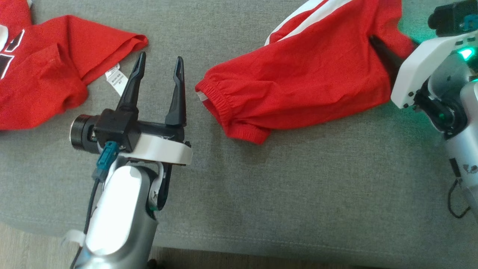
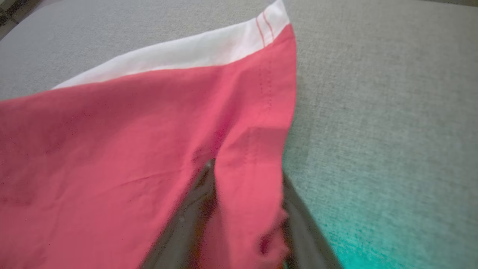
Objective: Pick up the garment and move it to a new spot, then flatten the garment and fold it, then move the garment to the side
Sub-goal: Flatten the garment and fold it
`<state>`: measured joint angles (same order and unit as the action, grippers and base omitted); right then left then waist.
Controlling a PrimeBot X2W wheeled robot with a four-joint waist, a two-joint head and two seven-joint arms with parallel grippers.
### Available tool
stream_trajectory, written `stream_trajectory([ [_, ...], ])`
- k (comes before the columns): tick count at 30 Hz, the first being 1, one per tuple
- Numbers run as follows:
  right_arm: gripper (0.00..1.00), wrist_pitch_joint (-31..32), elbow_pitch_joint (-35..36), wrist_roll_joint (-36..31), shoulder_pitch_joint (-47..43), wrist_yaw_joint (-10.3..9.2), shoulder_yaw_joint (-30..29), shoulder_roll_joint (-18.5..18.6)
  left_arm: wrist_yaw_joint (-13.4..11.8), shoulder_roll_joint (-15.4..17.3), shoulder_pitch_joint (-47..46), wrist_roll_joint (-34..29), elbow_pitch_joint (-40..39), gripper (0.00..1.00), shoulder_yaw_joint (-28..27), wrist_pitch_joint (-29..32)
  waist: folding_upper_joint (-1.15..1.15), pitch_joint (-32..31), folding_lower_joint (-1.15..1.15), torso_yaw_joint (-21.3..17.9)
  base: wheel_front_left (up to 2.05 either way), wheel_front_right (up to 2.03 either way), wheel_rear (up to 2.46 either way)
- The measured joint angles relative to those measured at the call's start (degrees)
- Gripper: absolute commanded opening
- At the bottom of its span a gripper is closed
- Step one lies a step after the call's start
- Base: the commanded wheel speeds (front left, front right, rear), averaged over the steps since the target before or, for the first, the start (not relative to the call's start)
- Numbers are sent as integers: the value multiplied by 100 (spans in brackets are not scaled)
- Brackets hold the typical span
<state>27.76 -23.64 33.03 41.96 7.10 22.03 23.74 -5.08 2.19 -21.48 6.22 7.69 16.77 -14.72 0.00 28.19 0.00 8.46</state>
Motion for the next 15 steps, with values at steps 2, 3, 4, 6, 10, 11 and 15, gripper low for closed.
stream_trajectory([
  [2,0,9,-12,36,-3,1,14,-1,-1,0,0,0,0,100,8,0,0,-10,0,-2,0,0,0],
  [3,0,0,-24,81,-13,1,13,-18,-3,0,0,10,1,100,22,0,0,-25,0,-4,0,0,0],
  [4,0,-47,-47,113,-25,1,1,-33,-4,0,1,36,10,100,35,0,0,-46,0,-6,0,0,0],
  [6,0,-182,-96,141,-79,1,-51,-55,-5,0,2,52,24,100,58,0,0,-101,0,-14,0,0,0],
  [10,0,-701,-41,269,-625,1,-403,-196,-43,-2,26,51,44,100,52,0,0,-246,0,-54,0,0,0],
  [11,0,-831,0,298,-814,1,-532,-250,-42,-2,37,51,45,100,48,0,0,-288,0,-72,0,0,0],
  [15,0,-1254,226,321,-1546,1,-1043,-487,-38,-2,179,40,47,100,-4,0,0,-441,0,-185,0,0,0],
])
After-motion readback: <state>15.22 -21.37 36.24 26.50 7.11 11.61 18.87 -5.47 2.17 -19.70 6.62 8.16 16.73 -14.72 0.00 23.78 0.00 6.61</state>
